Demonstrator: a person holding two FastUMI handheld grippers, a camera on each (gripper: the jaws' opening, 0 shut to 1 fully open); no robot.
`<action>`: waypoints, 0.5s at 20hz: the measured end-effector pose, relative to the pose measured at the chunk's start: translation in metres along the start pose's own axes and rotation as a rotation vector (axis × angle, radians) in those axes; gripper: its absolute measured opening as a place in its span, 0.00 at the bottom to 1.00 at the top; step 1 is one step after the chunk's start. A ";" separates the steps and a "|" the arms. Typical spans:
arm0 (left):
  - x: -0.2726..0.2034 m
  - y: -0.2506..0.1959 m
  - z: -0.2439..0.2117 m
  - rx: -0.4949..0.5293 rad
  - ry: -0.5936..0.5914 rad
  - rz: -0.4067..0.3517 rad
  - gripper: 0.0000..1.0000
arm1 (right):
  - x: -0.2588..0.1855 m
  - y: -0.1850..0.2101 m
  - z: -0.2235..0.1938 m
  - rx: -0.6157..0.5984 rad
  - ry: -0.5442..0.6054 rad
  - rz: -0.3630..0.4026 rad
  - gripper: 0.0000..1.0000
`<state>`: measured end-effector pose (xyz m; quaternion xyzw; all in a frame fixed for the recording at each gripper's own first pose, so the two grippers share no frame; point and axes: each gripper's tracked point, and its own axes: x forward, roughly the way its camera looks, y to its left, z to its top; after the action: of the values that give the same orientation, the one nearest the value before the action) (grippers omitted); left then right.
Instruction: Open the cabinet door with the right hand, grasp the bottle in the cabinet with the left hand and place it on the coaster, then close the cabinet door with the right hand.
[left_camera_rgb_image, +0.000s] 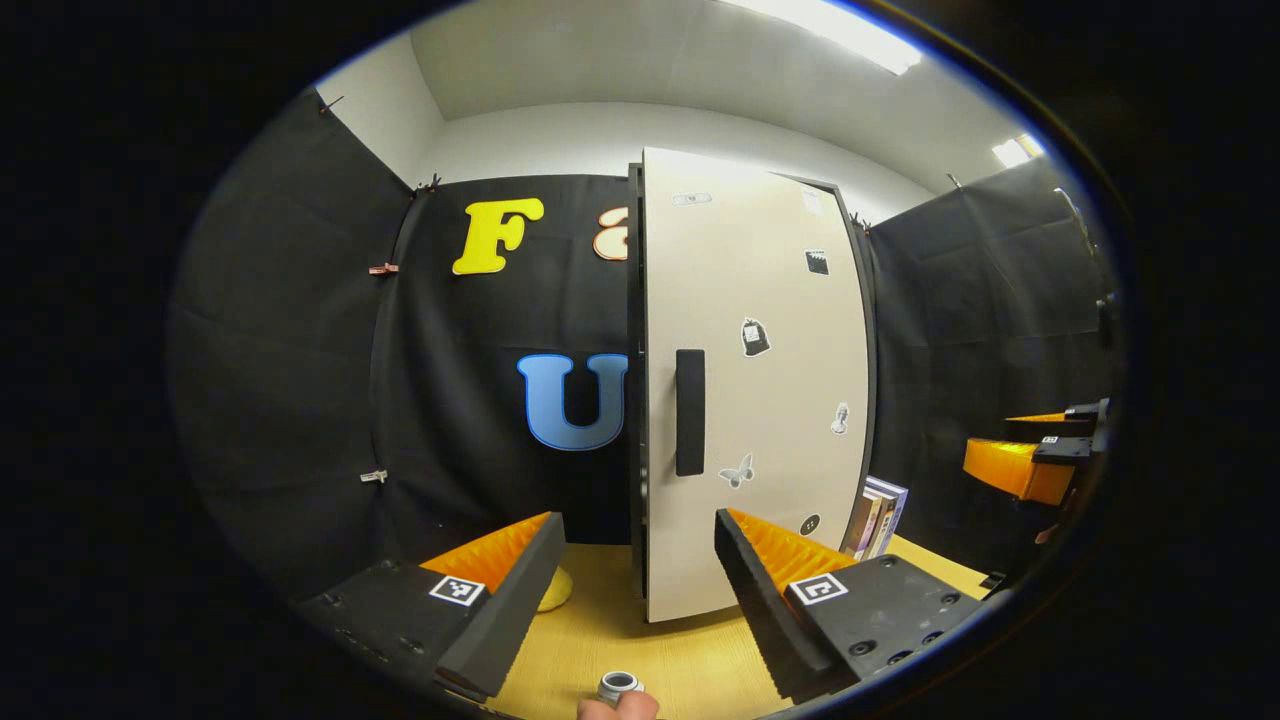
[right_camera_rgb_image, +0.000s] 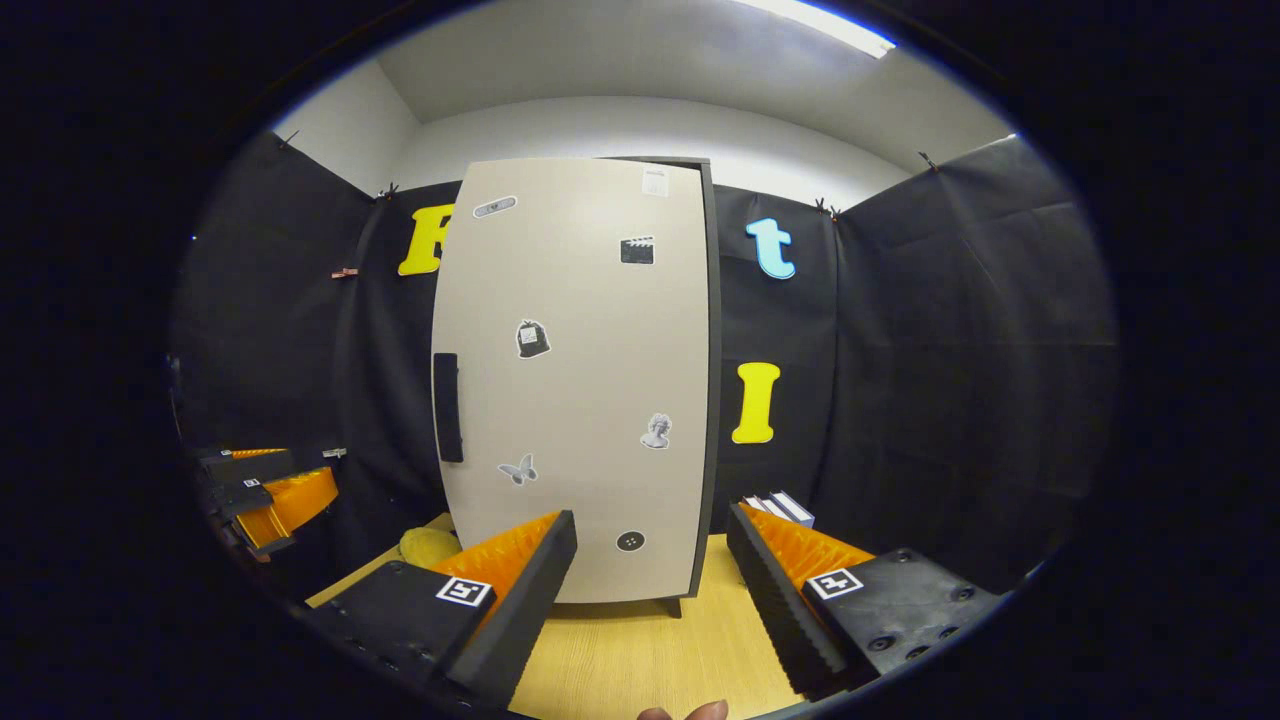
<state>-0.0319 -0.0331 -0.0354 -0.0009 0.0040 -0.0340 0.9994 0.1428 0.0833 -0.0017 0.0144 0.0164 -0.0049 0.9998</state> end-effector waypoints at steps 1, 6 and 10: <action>0.000 0.000 0.000 -0.002 -0.001 -0.001 0.95 | 0.000 0.001 0.000 0.000 0.000 -0.001 0.98; 0.001 0.001 0.000 0.000 -0.002 0.000 0.95 | -0.001 0.002 0.001 -0.004 0.002 -0.004 0.98; 0.002 0.001 -0.003 -0.004 0.002 0.002 0.95 | -0.001 0.003 0.001 -0.002 0.006 -0.003 0.98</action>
<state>-0.0296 -0.0326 -0.0380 -0.0026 0.0049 -0.0332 0.9994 0.1419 0.0863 -0.0007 0.0134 0.0195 -0.0063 0.9997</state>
